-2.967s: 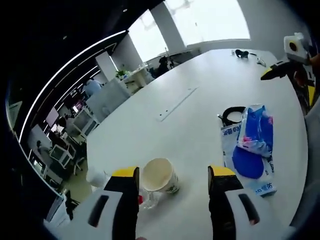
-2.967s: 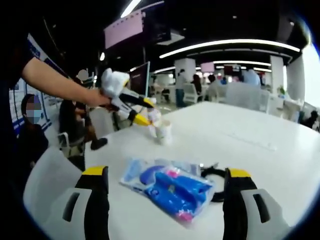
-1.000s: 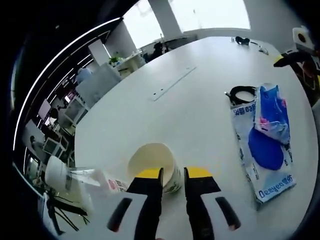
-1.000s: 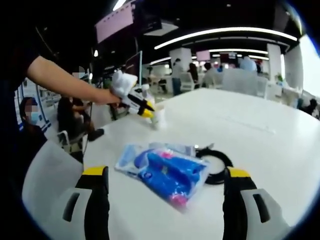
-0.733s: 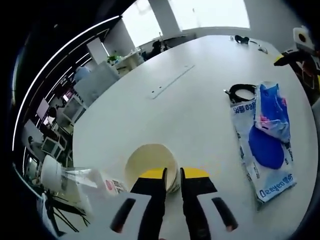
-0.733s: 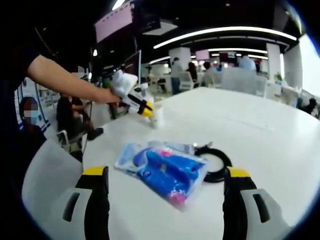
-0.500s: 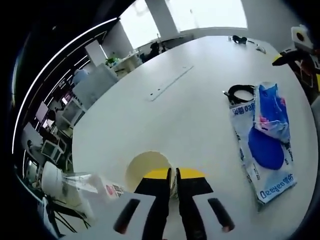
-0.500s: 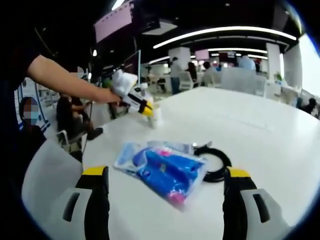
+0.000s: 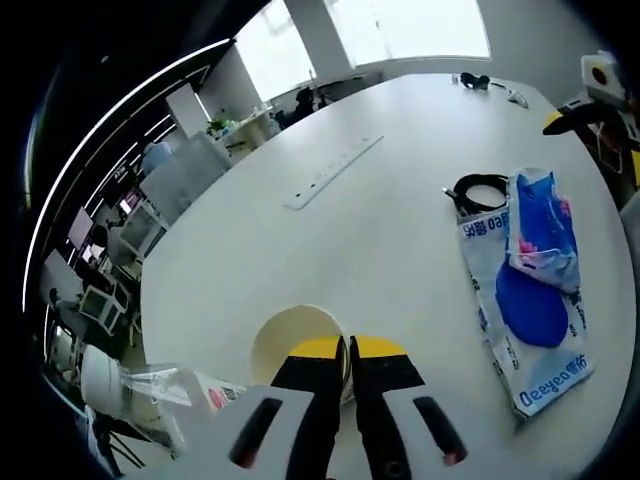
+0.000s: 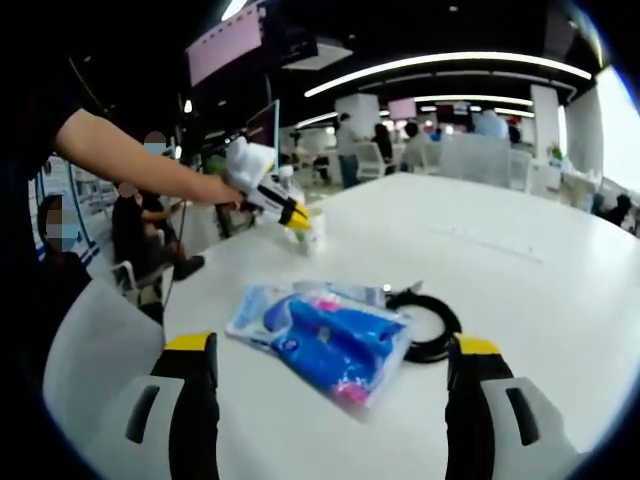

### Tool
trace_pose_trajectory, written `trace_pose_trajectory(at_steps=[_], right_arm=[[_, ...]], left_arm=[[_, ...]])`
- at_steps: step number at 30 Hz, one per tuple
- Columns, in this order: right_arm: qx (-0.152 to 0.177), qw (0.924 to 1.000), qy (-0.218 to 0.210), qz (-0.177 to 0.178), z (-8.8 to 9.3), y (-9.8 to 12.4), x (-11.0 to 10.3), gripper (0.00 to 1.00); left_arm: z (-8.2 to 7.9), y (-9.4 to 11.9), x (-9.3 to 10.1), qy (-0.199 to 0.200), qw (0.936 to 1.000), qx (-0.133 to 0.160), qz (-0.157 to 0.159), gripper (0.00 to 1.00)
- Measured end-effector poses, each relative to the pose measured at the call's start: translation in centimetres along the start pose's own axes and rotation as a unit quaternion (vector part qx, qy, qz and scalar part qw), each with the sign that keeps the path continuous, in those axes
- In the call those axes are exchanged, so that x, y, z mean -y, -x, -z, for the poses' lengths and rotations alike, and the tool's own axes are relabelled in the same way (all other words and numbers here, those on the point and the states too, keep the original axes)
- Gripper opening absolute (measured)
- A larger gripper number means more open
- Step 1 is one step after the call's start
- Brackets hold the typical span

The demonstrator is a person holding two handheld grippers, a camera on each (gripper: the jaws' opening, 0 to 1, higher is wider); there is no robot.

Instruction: Arrange the tabletop items into an orderly group along one side of the table until the central work area is clear of visible clutter.

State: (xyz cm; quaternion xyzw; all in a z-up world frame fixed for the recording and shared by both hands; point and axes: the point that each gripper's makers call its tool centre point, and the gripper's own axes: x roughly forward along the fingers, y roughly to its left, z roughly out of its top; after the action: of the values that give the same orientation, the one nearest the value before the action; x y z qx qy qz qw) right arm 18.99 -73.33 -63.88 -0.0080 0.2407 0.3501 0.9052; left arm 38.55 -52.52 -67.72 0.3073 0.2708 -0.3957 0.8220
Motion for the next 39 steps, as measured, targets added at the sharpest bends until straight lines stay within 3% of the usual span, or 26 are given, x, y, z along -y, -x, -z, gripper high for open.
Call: trace_pose_trajectory(at_steps=[13, 19, 31, 39], right_arm=[[-0.001, 1.0, -0.002, 0.004, 0.2, 0.2, 0.4, 0.93], [-0.002, 1.0, -0.005, 0.004, 0.3, 0.2, 0.3, 0.93], [0.005, 1.0, -0.001, -0.001, -0.3, 0.0, -0.1, 0.93], [0.016, 0.9999, 0.002, -0.001, -1.1, 0.1, -0.2, 0.94]], left_arm=[[-0.3, -0.5, 0.3, -0.009, 1.0, -0.001, 0.004, 0.03], [-0.3, -0.3, -0.1, 0.004, 0.9999, -0.005, -0.011, 0.29], [-1.0, 0.9, -0.1, -0.005, 0.9999, 0.006, -0.014, 0.29], [-2.0, 1.8, 0.0, -0.006, 0.9997, 0.015, -0.019, 0.38]])
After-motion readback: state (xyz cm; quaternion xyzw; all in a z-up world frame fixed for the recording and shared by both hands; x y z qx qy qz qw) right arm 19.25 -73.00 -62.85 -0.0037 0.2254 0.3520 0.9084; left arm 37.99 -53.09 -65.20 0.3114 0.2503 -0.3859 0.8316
